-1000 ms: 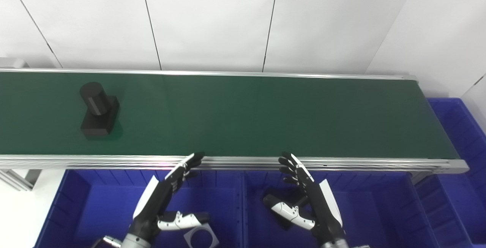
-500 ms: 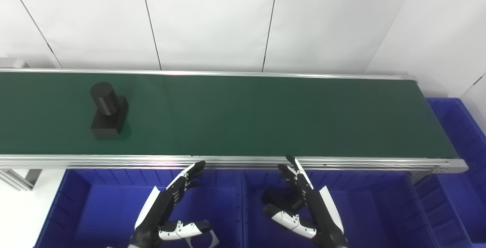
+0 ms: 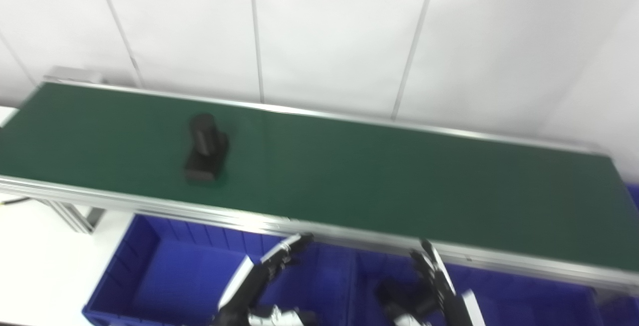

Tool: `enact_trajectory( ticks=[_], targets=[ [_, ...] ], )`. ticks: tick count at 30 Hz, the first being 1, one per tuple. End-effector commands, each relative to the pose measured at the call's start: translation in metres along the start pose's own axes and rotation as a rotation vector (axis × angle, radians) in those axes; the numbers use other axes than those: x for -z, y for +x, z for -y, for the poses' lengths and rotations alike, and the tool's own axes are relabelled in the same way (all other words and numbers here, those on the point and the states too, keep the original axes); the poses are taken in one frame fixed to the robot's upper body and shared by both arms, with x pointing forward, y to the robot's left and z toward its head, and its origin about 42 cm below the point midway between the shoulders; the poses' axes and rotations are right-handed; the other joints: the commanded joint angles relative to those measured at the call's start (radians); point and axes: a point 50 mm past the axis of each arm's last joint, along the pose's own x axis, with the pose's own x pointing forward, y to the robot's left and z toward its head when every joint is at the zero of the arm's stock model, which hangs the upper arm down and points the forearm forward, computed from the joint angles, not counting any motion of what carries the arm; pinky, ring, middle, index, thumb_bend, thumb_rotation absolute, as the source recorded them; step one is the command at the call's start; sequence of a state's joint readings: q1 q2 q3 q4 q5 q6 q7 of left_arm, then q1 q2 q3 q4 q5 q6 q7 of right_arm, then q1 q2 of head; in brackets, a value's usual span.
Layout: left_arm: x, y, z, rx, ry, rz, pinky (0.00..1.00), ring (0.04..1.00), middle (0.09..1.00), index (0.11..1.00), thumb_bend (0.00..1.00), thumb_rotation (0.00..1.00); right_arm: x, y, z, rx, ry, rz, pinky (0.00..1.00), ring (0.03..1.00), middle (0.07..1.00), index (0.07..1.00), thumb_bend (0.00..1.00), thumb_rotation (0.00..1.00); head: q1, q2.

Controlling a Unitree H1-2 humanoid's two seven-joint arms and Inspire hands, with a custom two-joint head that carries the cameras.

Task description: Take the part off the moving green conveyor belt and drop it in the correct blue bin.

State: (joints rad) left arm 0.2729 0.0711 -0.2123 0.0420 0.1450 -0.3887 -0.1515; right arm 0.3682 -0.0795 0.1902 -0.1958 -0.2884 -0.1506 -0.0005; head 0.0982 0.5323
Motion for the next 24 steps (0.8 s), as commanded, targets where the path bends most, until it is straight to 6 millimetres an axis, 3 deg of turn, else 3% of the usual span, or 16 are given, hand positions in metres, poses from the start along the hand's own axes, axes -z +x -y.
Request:
enact_trajectory(
  ticks=[1,13,24],
  targets=[
    [-0.007,0.006,0.0,-0.027,0.01,0.065,0.84,0.89,0.894,0.862,0.95,0.41,-0.006,0.002,0.003,0.022,0.009,0.076,0.86,0.898,0.905,0.984,0.64,0.54,0.002,-0.013],
    [0.001,0.01,0.003,-0.043,0.012,0.065,0.79,0.863,0.862,0.828,0.97,0.37,0.004,0.002,0.002,0.025,0.005,0.062,0.88,0.909,0.925,0.976,0.63,0.55,0.027,-0.098],
    [0.006,0.015,0.003,-0.039,0.009,0.056,0.79,0.853,0.861,0.829,0.97,0.36,0.008,0.006,0.001,0.044,0.004,0.075,0.88,0.911,0.928,0.977,0.59,0.51,0.036,-0.12]
  ],
)
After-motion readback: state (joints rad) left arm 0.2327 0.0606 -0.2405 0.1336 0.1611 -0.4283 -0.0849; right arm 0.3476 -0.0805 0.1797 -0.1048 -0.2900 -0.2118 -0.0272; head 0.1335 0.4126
